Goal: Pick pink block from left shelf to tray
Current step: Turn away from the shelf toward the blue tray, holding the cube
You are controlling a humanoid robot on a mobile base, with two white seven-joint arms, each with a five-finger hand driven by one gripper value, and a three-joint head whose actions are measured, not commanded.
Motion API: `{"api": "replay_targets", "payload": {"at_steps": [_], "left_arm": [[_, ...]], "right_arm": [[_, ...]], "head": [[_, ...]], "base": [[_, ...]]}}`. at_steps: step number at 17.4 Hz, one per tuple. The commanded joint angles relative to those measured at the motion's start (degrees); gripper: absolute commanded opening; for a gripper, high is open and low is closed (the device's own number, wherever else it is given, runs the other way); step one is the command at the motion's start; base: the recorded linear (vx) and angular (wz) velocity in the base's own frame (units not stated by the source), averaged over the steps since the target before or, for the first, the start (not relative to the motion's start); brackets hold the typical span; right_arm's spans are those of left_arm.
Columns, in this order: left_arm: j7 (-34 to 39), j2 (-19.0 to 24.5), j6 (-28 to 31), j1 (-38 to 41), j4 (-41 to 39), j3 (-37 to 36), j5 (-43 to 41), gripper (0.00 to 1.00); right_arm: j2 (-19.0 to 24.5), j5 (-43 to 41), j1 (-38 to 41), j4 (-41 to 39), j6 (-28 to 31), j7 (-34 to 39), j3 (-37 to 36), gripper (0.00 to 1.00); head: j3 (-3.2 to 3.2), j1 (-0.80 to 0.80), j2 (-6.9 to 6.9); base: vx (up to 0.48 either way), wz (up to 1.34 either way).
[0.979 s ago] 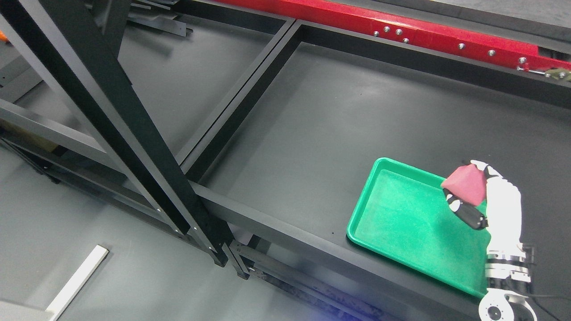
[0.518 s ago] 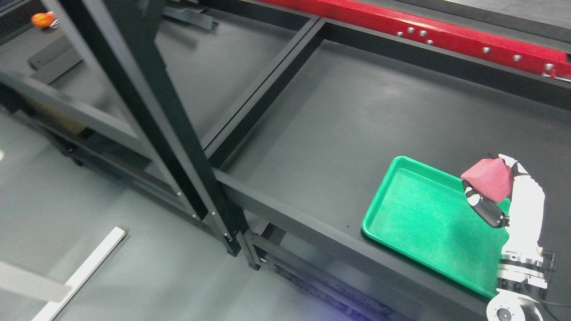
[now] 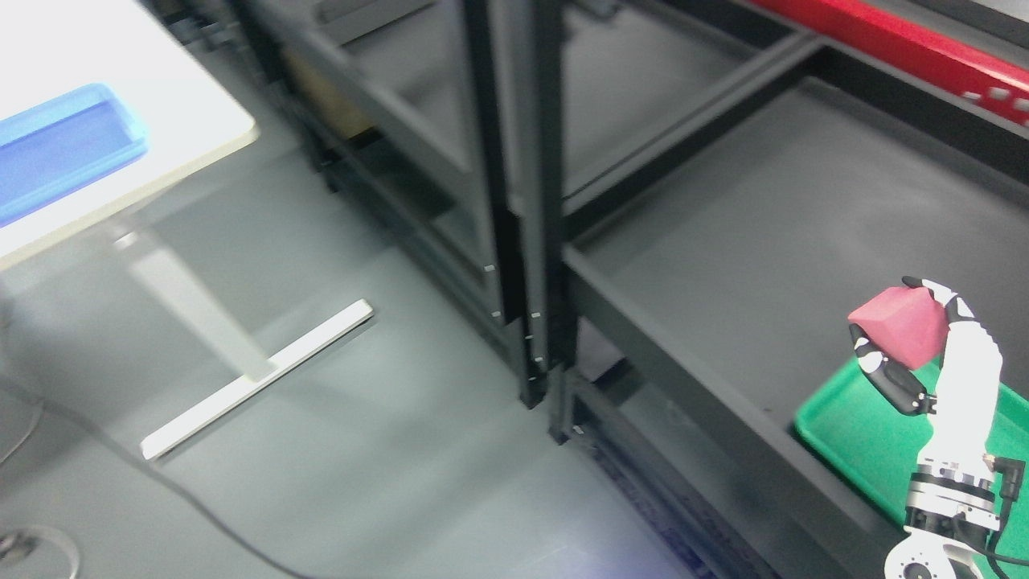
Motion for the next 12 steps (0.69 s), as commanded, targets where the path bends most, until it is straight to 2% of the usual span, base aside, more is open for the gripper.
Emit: {"api": "replay_targets", "payload": {"at_steps": [1,12], "left_arm": [[-0.03,1.0,-0.04,0.53,0.0,0.0,-0.09,1.0],[-0.03,1.0,-0.04,0.53,0.0,0.0,-0.09,1.0]], "right_arm": [[-0.62,-0.18,0.43,-0.97,-0.29,0.02,-1.14,0.02],[-0.8,-0.18,0.52,-0.89,-0.29,0.1,-1.31,0.02]], "head": [[0.0,0.0,0.0],[0.0,0.0,0.01]], "base": [[-0.141,0.92],[-0.139,0.87]]}}
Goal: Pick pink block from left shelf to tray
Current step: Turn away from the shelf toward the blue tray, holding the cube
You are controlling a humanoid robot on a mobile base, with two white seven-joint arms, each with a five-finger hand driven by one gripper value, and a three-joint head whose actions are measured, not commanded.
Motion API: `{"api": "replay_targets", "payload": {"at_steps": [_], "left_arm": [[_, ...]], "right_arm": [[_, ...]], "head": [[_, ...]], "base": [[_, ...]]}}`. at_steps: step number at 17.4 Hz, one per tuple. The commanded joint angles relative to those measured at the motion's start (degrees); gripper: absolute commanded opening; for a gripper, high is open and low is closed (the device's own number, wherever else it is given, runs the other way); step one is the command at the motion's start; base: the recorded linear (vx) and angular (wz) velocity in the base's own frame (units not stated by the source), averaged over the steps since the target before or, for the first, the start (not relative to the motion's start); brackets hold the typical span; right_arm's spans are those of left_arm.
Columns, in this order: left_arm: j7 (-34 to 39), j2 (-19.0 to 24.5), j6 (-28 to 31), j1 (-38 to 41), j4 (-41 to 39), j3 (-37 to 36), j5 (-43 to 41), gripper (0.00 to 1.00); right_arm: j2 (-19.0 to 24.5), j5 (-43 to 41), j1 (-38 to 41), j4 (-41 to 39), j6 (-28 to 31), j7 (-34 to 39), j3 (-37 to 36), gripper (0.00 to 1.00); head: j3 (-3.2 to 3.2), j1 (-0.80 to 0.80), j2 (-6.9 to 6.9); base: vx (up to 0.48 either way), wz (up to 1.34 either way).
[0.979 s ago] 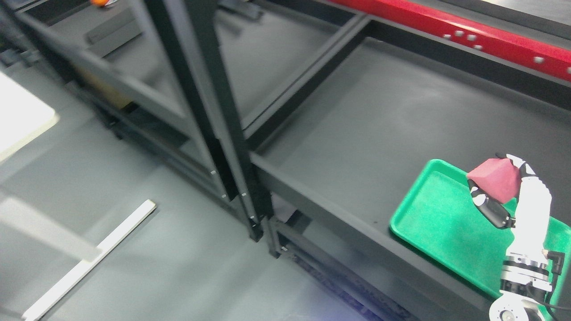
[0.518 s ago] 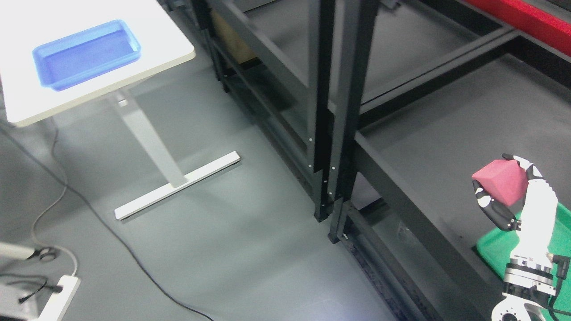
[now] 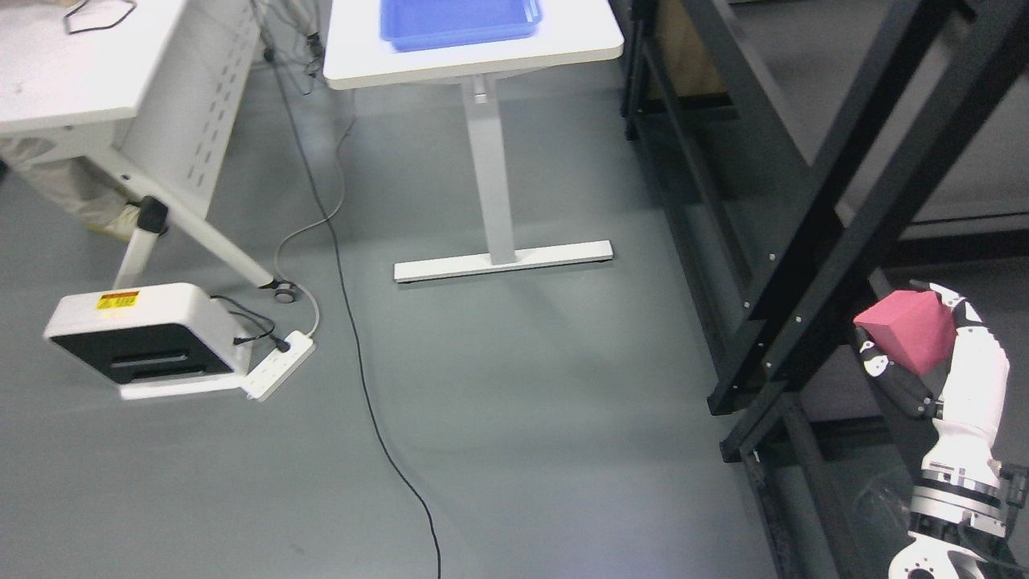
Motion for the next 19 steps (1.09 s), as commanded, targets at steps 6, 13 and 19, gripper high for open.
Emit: {"api": "replay_targets", "payload": {"at_steps": [6,13,19], "left_arm": [[-0.04,1.0,-0.04,0.52,0.0,0.0,-0.09,1.0],[-0.04,1.0,-0.04,0.52,0.0,0.0,-0.09,1.0],[-0.04,1.0,-0.04,0.52,0.0,0.0,-0.09,1.0]], "right_arm": [[-1.43,-0.02,-0.32,-0.2,0.09,0.24,-0.38,0.02],[-1.43,-0.02,-0.23,-0.2,0.09,0.24,-0.38,0.02],[-1.43,-0.02,-0.06,-0.2,0.09,0.24,-0.29,0.02]], "head": [[0.0,0.0,0.0],[0.0,0.0,0.0],[0.0,0.0,0.0]], "base": [[-0.095,0.57],[-0.002,0.15],[0.093,0.15]]}}
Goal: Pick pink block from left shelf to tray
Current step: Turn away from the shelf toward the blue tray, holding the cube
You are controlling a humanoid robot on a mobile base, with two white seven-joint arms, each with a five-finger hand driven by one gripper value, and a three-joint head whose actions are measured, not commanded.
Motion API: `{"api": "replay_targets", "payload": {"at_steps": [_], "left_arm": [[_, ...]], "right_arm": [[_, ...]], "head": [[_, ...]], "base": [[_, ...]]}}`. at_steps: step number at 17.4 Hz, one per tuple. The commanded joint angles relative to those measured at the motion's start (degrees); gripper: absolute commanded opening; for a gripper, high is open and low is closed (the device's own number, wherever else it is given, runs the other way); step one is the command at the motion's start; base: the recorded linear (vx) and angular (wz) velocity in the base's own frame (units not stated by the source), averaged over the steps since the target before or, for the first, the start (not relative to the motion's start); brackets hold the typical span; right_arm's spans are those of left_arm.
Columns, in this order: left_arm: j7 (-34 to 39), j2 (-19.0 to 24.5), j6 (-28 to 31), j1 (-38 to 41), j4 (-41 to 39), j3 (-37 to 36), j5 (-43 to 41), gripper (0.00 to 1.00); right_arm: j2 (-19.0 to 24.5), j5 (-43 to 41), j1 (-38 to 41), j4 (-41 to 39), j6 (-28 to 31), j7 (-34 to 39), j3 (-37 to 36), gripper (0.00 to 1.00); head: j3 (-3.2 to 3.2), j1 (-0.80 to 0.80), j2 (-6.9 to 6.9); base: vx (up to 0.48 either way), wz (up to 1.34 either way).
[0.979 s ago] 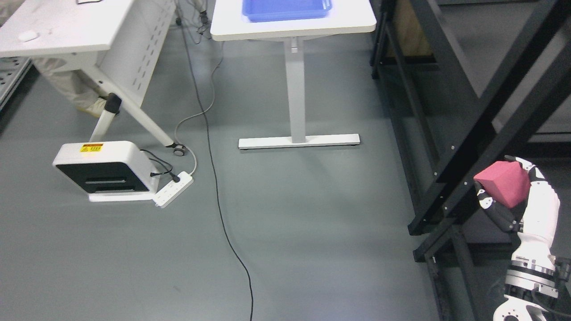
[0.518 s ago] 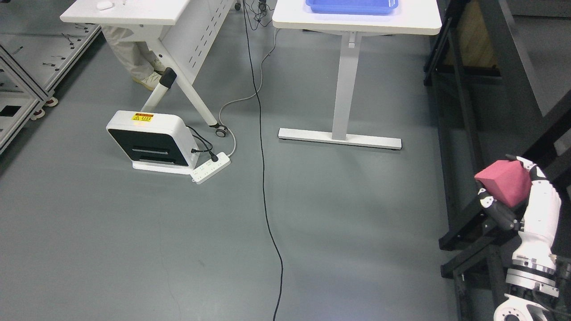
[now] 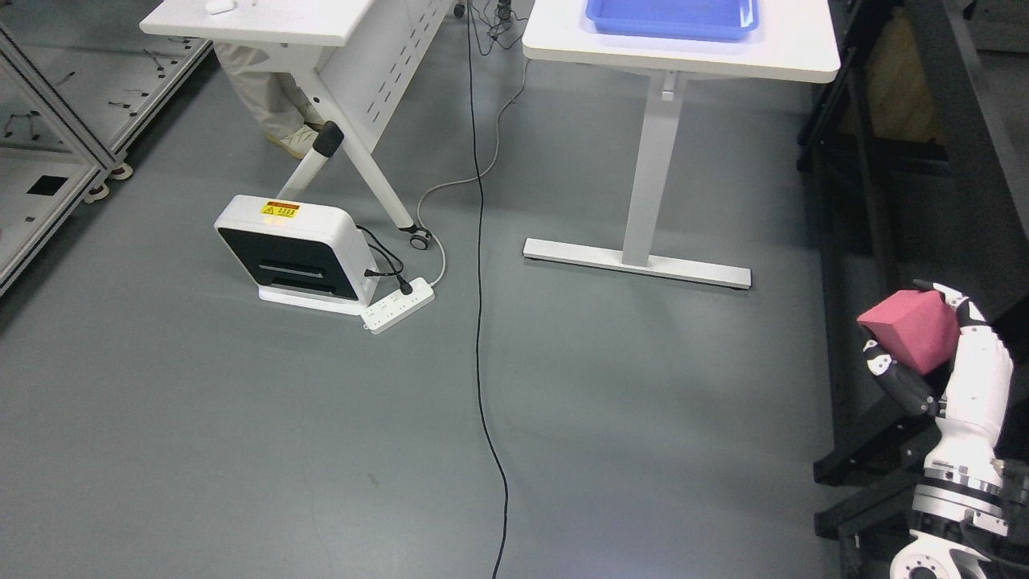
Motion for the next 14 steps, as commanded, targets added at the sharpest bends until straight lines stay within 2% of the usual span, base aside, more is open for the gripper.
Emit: {"api": "replay_targets", "payload": {"at_steps": [1,6,14], "left_arm": [[-0.03,1.0,-0.04,0.53,0.0,0.0,-0.09,1.0],[-0.03,1.0,-0.04,0.53,0.0,0.0,-0.09,1.0],[-0.03,1.0,-0.04,0.53,0.0,0.0,-0.09,1.0]], "right_arm": [[-1.63,0.0,0.12,-0.03,0.04,-0.03,-0.08,0.02],[-1.54,0.0,0.21,-0.03,0.04,-0.03,-0.08,0.02],[-1.54,0.0,0.56,-0.03,0.04,-0.03,0.01,0.03]], "head": [[0.0,0.0,0.0],[0.0,0.0,0.0],[0.0,0.0,0.0]], "base": [[0.128,0.33],[0.17,0.32],[0.271,0.14]]}}
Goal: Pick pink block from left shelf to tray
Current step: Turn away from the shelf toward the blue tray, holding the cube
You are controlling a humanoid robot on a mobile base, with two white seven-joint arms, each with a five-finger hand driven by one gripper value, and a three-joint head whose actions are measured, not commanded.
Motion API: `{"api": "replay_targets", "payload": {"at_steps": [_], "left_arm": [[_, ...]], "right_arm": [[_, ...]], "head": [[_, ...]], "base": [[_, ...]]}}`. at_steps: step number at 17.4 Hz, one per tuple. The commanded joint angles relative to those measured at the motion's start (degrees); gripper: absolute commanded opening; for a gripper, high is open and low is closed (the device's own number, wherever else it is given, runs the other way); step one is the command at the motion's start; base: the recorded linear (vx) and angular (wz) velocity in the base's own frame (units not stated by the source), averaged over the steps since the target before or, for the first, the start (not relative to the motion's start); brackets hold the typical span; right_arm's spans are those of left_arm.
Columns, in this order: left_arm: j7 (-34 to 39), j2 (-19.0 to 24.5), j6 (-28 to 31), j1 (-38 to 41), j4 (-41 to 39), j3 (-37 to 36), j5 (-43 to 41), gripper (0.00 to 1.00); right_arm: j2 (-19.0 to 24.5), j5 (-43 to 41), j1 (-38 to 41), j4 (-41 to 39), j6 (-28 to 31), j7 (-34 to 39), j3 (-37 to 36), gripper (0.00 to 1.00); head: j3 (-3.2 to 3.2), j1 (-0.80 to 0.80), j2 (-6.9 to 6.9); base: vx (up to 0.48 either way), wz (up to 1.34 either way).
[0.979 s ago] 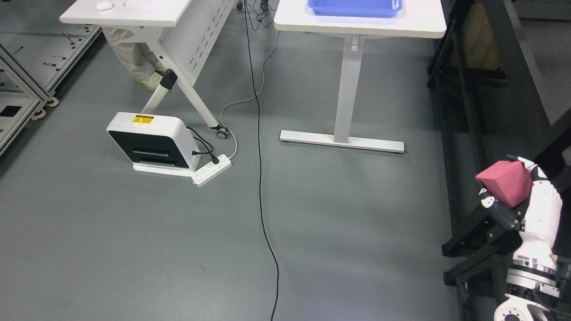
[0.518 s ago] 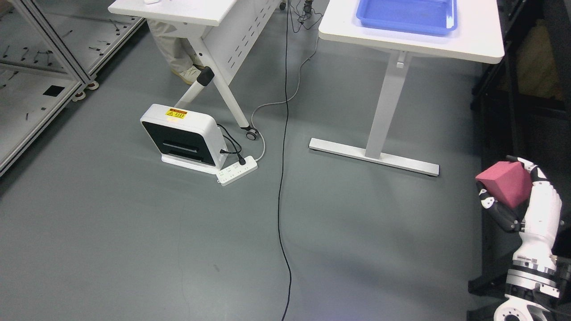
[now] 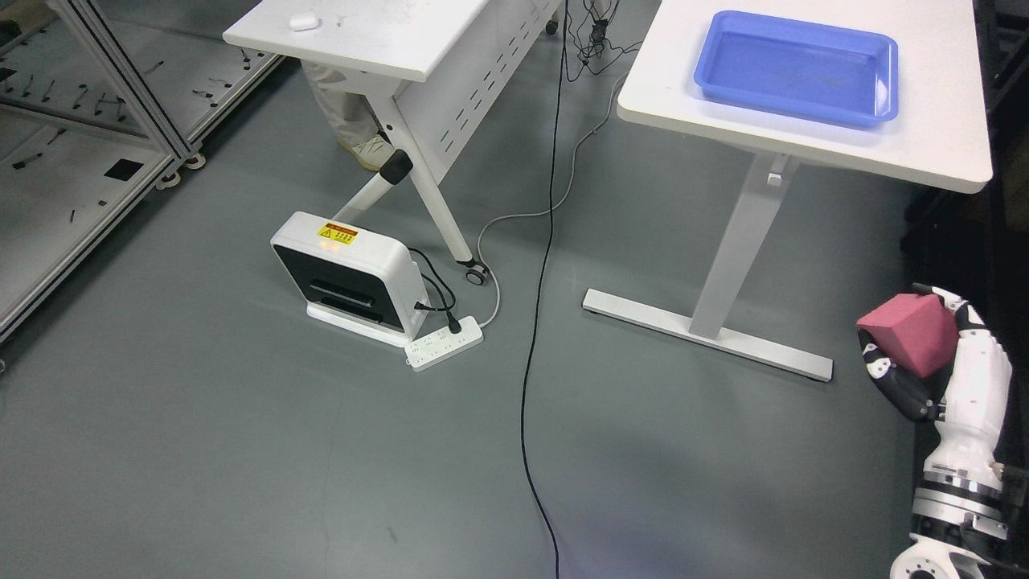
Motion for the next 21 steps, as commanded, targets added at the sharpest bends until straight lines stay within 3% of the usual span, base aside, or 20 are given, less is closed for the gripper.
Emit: {"api": "replay_targets", "payload": {"at_steps": [1,21], "left_arm": [[-0.04,1.0,-0.05,0.53,0.0,0.0,-0.09,1.0],[-0.04,1.0,-0.05,0.53,0.0,0.0,-0.09,1.0]], "right_arm": [[-1.57,0.0,0.1,-0.01,0.02,-0.05,0.04,0.03],[-2.1,0.0,0.54,-0.01,-0.06,0.13,0.04,0.03]], "head": [[0.0,0.0,0.0],[0.0,0.0,0.0]], "base": [[0.317,0.01],[0.314,-0.04]]}}
